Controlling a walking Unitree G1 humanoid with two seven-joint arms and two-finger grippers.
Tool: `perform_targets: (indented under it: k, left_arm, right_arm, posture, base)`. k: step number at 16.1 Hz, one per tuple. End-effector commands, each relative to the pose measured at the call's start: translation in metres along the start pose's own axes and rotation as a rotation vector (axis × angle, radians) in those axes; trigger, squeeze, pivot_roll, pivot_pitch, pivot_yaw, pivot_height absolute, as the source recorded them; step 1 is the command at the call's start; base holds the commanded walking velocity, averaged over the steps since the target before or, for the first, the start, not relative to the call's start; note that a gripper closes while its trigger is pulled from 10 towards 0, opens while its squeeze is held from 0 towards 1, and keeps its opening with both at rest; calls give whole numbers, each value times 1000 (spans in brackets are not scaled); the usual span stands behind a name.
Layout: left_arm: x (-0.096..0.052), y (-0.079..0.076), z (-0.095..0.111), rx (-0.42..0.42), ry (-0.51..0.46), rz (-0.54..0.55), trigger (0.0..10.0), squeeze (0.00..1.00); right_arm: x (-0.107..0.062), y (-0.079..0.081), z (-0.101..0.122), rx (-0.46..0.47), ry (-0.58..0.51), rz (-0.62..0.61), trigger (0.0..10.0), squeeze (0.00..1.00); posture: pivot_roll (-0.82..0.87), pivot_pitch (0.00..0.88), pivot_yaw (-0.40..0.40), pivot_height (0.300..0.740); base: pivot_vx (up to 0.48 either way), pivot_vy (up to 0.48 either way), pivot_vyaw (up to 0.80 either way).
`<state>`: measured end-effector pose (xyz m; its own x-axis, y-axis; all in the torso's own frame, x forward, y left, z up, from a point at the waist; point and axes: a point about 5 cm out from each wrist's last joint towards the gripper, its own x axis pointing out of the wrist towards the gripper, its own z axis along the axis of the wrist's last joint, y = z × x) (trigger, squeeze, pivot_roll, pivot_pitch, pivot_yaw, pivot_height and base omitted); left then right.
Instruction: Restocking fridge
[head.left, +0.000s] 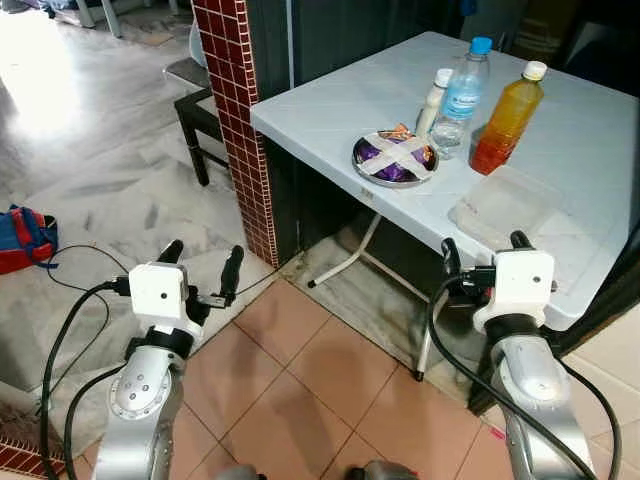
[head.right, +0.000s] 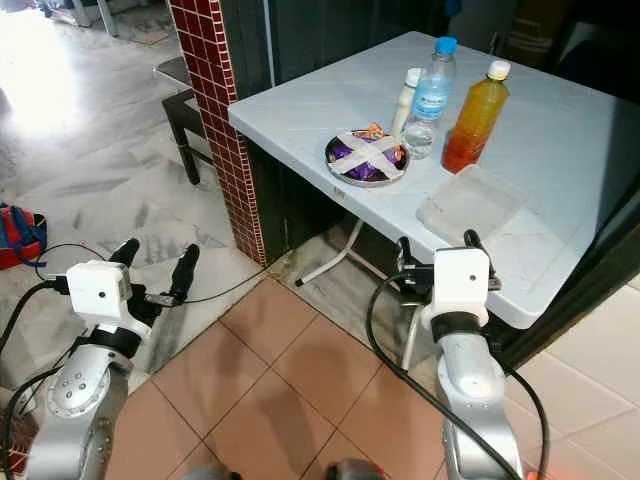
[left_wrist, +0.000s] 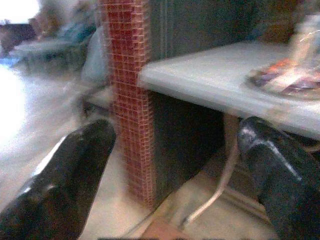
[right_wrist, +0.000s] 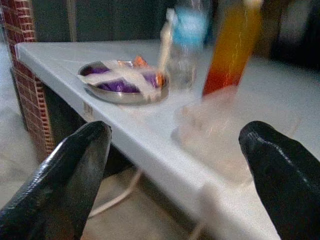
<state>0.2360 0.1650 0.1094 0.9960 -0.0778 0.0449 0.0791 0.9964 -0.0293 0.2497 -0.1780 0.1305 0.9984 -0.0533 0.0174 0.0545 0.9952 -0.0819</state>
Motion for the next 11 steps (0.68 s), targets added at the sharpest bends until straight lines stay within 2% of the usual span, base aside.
perform_targets:
  k: [1, 4, 6, 7, 9, 10, 11]
  left_arm:
    - [9, -17, -3, -36, 32, -42, 10000, 0]
    - [10, -12, -3, -13, 29, -32, 10000, 0]
    - [11, -10, -2, -13, 28, -27, 10000, 0]
    - [11, -9, -1, -11, 37, -13, 10000, 0]
    - [10, -9, -1, -25, 38, -9, 10000, 0]
    - [10, -10, -1, -24, 38, -15, 10000, 0]
    - [11, -10, 0, -24, 38, -15, 10000, 0]
  right_arm:
    - [4, 7, -6, 40, 23, 5, 10000, 0]
    - [4, 3, -4, 18, 10, 0, 10000, 0]
    - [5, 2, -6, -45, 21, -12, 10000, 0]
    - [6, 4, -5, 20, 26, -2, 10000, 0]
    - [7, 3, -4, -19, 9, -15, 10000, 0]
    - [5, 6, -3, 57, 6, 39, 10000, 0]
    - [4, 5, -2, 72, 4, 37, 10000, 0]
  posture:
    - [20, 71, 26, 740]
    - [18, 69, 27, 740]
    - [22, 74, 24, 740]
    - [23, 73, 24, 740]
    - [24, 75, 23, 740]
    - [24, 75, 23, 740]
    - [23, 75, 23, 740]
  base:
    - [0, 0, 0]
    - [0, 0, 0]
    - [0, 0, 0]
    - [0, 0, 0]
    - [0, 0, 0]
    - [0, 0, 0]
    - [0, 0, 0]
